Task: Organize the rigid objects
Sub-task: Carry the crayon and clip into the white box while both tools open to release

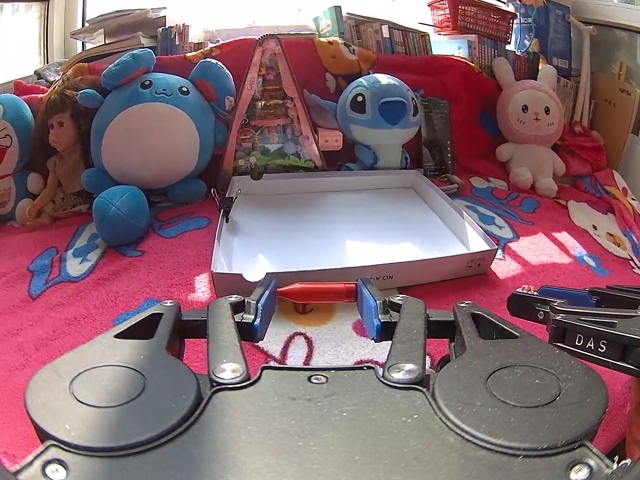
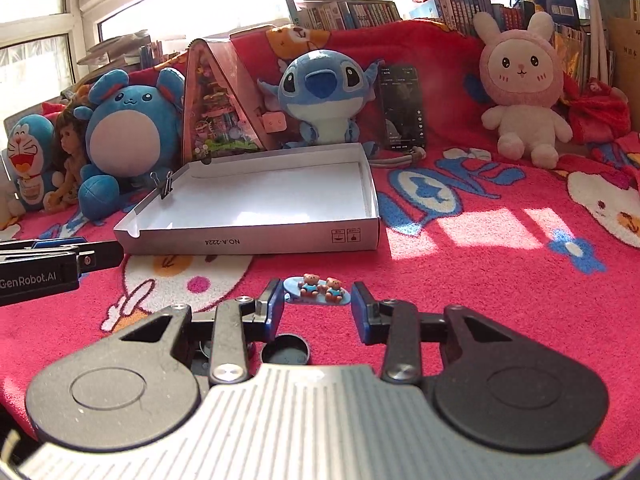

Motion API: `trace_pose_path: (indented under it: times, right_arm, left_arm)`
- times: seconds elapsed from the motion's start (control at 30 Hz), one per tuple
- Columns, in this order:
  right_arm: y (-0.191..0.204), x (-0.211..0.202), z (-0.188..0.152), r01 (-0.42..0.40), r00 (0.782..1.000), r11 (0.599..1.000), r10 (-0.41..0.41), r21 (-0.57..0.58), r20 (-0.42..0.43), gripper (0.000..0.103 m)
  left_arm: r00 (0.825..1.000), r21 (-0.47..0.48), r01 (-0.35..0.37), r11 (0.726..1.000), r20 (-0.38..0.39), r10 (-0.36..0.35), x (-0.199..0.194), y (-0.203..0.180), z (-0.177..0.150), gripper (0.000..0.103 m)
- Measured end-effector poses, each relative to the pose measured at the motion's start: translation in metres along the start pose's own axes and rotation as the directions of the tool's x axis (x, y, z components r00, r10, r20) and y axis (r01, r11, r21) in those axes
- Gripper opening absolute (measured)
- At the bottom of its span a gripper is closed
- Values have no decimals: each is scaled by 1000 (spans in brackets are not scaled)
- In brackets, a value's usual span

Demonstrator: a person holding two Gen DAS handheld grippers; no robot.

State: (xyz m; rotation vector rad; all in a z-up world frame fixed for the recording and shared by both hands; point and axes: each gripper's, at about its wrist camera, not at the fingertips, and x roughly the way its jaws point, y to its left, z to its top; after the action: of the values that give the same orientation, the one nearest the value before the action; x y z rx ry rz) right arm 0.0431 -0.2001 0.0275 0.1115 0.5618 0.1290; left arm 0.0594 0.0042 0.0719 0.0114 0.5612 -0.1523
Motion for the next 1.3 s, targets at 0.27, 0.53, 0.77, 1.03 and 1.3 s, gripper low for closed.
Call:
trace_pose_path:
  times: [0.27,0.53,0.77,1.03,1.3]
  right_arm:
    - [-7,41,50,-11,998,1000,11,-13,-66,42]
    - [-9,97,94,-24,981,1000,22,-7,-195,42]
    - [-5,151,123,-8,958,1000,4,-16,-287,42]
    - [5,190,130,25,937,998,-41,-50,-347,42]
    - [7,203,123,42,934,998,-57,-49,-352,43]
  left_arm:
    - [993,-37,60,998,-100,-63,55,14,47,42]
    - [977,-87,51,995,-203,-68,123,24,81,42]
    - [948,-106,8,994,-314,-41,181,31,96,42]
    - [939,-127,-17,992,-342,-27,213,36,99,42]
    - [935,-99,-35,995,-356,-2,223,33,90,42]
